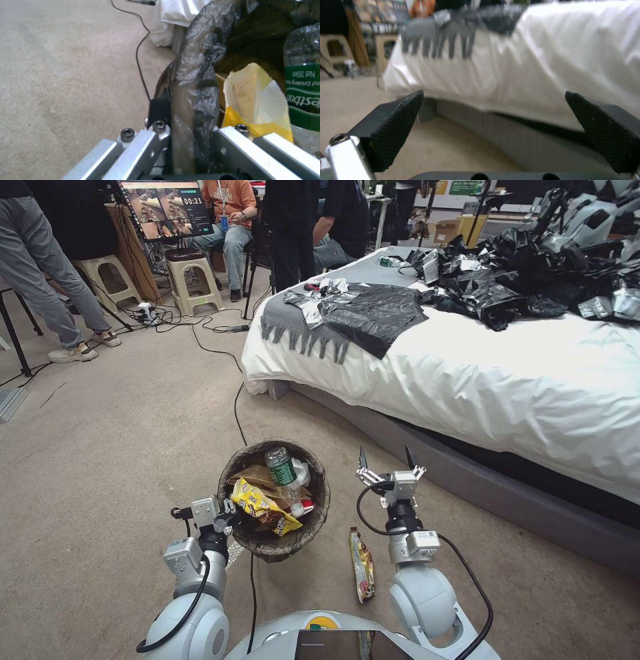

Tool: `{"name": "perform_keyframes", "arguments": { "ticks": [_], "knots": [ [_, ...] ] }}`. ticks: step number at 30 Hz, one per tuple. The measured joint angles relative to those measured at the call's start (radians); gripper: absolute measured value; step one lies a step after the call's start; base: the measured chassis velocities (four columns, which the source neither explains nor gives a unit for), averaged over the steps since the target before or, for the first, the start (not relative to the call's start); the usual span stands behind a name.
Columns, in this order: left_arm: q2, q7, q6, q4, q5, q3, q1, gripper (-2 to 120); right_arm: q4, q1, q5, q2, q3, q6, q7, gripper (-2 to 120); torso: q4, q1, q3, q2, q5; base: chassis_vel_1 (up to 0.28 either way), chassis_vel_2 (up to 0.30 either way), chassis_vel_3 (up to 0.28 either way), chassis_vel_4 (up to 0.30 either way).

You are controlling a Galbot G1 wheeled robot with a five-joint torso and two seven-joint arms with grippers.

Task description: Pick up the trash bin, then pick up the garbage from the floor and place it into the trash bin.

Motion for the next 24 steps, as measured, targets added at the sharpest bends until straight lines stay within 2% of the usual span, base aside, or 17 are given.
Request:
{"name": "perform_keyframes", "arguments": {
  "ticks": [2, 3, 6, 7, 9, 11, 12, 14, 16, 20, 24],
  "knots": [
    [0.0, 0.0, -0.001, 0.002, 0.0, -0.002, -0.001, 0, 0.018, -0.004, 0.069, -0.023, -0.001, -0.091, 0.039, 100, -0.0001, 0.0, 0.0, 0.0, 0.0, 0.0, 0.0, 0.0, 0.0],
    [0.0, 0.0, -0.001, 0.002, 0.0, -0.002, -0.001, 0, 0.018, -0.004, 0.069, -0.023, -0.001, -0.091, 0.039, 100, -0.0001, 0.0, 0.0, 0.0, 0.0, 0.0, 0.0, 0.0, 0.0],
    [0.0, 0.0, -0.004, 0.006, 0.001, -0.003, -0.003, 0, 0.028, 0.001, 0.184, -0.069, -0.01, -0.238, 0.073, 100, 0.0, 0.0, 0.0, 0.0, 0.0, 0.0, 0.0, 0.0, 0.0],
    [0.0, 0.0, -0.004, 0.006, 0.001, -0.003, -0.003, 0, 0.028, 0.001, 0.184, -0.069, -0.01, -0.238, 0.073, 100, 0.0, 0.0, 0.0, 0.0, 0.0, 0.0, 0.0, 0.0, 0.0],
    [0.001, 0.0, -0.004, 0.008, 0.005, -0.001, -0.005, 0, 0.027, 0.017, 0.296, -0.119, -0.029, -0.347, 0.09, 100, 0.0, 0.0, 0.0, 0.0, 0.0001, 0.0, 0.0, 0.0, 0.0],
    [0.001, 0.0, -0.004, 0.009, 0.006, 0.0, -0.005, 0, 0.02, 0.025, 0.333, -0.138, -0.035, -0.382, 0.1, 100, 0.0001, 0.0, 0.0, 0.0, 0.0, 0.0, 0.0, 0.0, 0.0],
    [0.001, -0.001, -0.005, 0.011, 0.007, 0.0, -0.005, 0, 0.0, 0.039, 0.409, -0.186, -0.052, -0.438, 0.126, 100, 0.0001, 0.0, 0.0, 0.0, 0.0001, 0.0, 0.0, 0.0, 0.0],
    [0.001, -0.001, -0.005, 0.012, 0.008, 0.0, -0.005, 0, -0.012, 0.045, 0.438, -0.209, -0.058, -0.459, 0.134, 100, 0.0002, 0.0, 0.0, 0.0, 0.0, 0.0, 0.0, 0.0, 0.0],
    [0.001, -0.001, -0.006, 0.014, 0.016, 0.001, -0.008, 0, -0.063, 0.062, 0.535, -0.286, -0.077, -0.506, 0.144, 100, 0.0, 0.0, 0.0, 0.0, 0.0001, 0.0, 0.0, 0.0, 0.0],
    [0.002, -0.001, -0.006, 0.015, 0.019, 0.002, -0.011, 0, -0.098, 0.073, 0.587, -0.341, -0.102, -0.531, 0.146, 100, 0.0, 0.0, 0.0, 0.0, 0.0, 0.0, 0.0, 0.0, 0.0],
    [0.002, -0.001, -0.006, 0.016, 0.02, 0.002, -0.011, 0, -0.107, 0.075, 0.625, -0.363, -0.117, -0.554, 0.154, 100, 0.0, 0.0, 0.0, 0.0, 0.0001, 0.0, 0.0, 0.0, 0.0]
  ]
}}
